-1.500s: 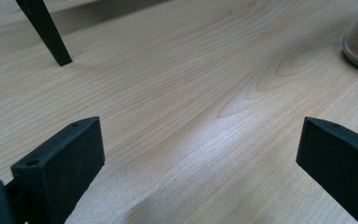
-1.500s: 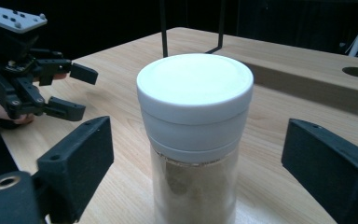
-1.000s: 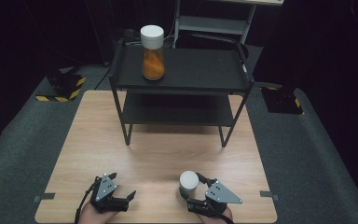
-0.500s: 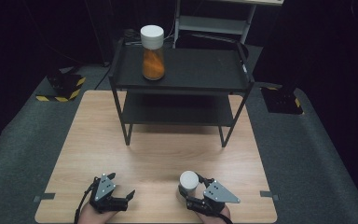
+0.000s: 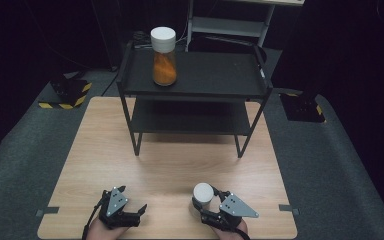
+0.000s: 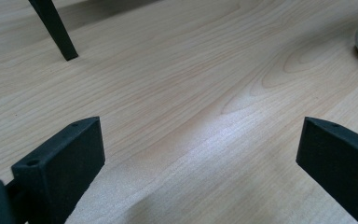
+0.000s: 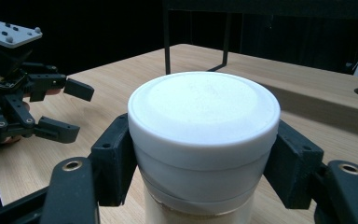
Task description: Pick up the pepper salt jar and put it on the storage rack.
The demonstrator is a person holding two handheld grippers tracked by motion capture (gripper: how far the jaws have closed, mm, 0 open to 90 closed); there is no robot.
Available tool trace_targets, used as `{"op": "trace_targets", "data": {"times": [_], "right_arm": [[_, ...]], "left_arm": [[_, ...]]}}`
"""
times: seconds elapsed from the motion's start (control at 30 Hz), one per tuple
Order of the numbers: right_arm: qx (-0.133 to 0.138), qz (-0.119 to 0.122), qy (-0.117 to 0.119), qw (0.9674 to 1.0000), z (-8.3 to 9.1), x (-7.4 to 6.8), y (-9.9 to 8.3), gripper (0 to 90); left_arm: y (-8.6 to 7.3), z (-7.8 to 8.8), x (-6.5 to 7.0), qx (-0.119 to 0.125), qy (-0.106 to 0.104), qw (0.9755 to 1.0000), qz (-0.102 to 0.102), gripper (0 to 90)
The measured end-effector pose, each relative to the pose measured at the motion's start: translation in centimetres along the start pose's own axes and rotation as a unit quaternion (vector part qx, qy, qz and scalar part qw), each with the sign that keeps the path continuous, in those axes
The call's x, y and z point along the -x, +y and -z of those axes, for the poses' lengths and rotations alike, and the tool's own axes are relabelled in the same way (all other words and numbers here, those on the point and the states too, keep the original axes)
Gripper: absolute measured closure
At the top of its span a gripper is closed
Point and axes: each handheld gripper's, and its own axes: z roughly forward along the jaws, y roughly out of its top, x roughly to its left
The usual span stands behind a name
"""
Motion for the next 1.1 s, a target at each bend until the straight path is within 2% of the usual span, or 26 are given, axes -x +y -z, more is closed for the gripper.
{"op": "trace_targets", "data": {"times": [0.27,0.37,0.43,0.53,0.7,0.83,0.9,1.1], "right_arm": [[0.0,0.001,-0.011,0.9999,0.1,-0.4,0.1,34.1],[0.003,-0.002,-0.015,0.9999,0.3,-0.2,0.2,34.1],[0.003,0.002,-0.019,0.9998,0.4,0.0,0.4,34.0],[0.004,0.004,-0.027,0.9996,0.7,0.2,0.7,34.1],[0.006,0.002,-0.038,0.9993,1.4,0.6,1.3,34.0],[0.008,-0.005,-0.051,0.9986,2.1,0.8,1.9,34.0],[0.012,-0.011,-0.058,0.9982,2.5,0.8,2.4,34.0],[0.016,-0.005,-0.083,0.9964,3.0,0.2,4.3,34.0]], "left_arm": [[-0.6,0.6,-0.3,0.007,0.001,0.9999,0.012,1.0],[-0.7,0.6,-0.3,0.009,0.001,0.9997,0.024,1.0],[-0.7,0.7,-0.3,0.009,0.003,0.9998,0.017,1.1],[-0.7,0.7,-0.5,0.01,0.003,0.9997,0.02,1.0],[-0.9,0.7,-1.1,0.015,-0.009,0.9997,0.016,1.0],[-0.8,0.6,-1.4,0.012,-0.017,0.9997,0.008,1.0],[-0.9,0.6,-1.4,0.016,-0.02,0.9997,-0.003,1.0],[-1.1,0.9,-0.5,0.019,-0.007,0.9992,-0.034,1.0]]}}
